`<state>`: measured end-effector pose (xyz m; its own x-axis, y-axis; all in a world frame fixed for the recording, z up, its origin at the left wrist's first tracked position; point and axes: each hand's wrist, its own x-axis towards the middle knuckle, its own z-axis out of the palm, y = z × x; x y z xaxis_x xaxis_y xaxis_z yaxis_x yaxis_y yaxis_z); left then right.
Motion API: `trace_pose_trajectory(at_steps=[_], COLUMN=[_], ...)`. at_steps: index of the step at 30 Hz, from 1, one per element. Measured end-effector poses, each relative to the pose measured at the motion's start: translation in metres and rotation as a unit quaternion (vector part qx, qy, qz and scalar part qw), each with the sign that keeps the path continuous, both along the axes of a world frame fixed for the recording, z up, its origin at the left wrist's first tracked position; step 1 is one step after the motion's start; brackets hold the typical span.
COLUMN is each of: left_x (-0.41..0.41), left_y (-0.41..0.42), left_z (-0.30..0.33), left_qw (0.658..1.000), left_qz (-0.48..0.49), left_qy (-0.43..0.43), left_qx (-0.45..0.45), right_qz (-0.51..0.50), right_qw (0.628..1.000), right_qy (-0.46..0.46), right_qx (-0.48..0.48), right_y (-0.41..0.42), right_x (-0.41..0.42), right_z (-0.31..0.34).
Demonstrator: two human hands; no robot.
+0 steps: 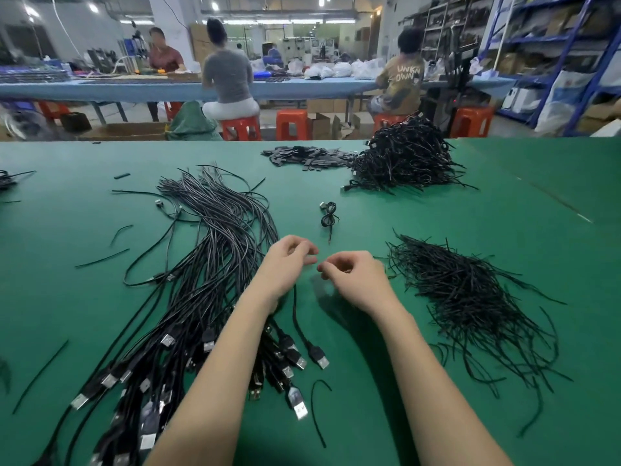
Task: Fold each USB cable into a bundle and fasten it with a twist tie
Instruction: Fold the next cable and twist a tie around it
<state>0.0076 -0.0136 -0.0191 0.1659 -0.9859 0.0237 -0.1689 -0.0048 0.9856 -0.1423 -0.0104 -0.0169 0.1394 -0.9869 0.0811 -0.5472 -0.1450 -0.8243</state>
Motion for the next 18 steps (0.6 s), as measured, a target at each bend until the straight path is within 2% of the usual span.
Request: trace_pose_trajectory(at_steps=[4,8,12,15,18], left_x=[0.009,0.011,0.007,0.006,0.003], left_y=[0.0,-0.001,0.003,0.005,0.009], left_z=[-0.004,-0.004,-0.004,0.002,0.01], left_qw=[0.999,1.0,0.997,0.983,0.959], left_qz=[-0.031,-0.025,-0.06,-0.099,-0.152], left_qy=[0.013,0.014,-0.038,-0.152,-0.238], left_qx=[0.011,0.003,-0.019,-0.021,-0.004], right_qz=[0.079,0.127,0.093,0.064,0.031], right_qw=[0.978,0.943,0.94,0.926,0.947], right_qy=[0.188,0.304,0.326,0.373,0.319], right_qx=[0.038,0.056,0.042,0.0,-0.007], right_y=[0.006,0.017,0.021,0.02,0.015], right_x=[0.006,0.025,0.034,0.033,0.021], right_z=[0.013,0.019,0.015,0.016,0.018])
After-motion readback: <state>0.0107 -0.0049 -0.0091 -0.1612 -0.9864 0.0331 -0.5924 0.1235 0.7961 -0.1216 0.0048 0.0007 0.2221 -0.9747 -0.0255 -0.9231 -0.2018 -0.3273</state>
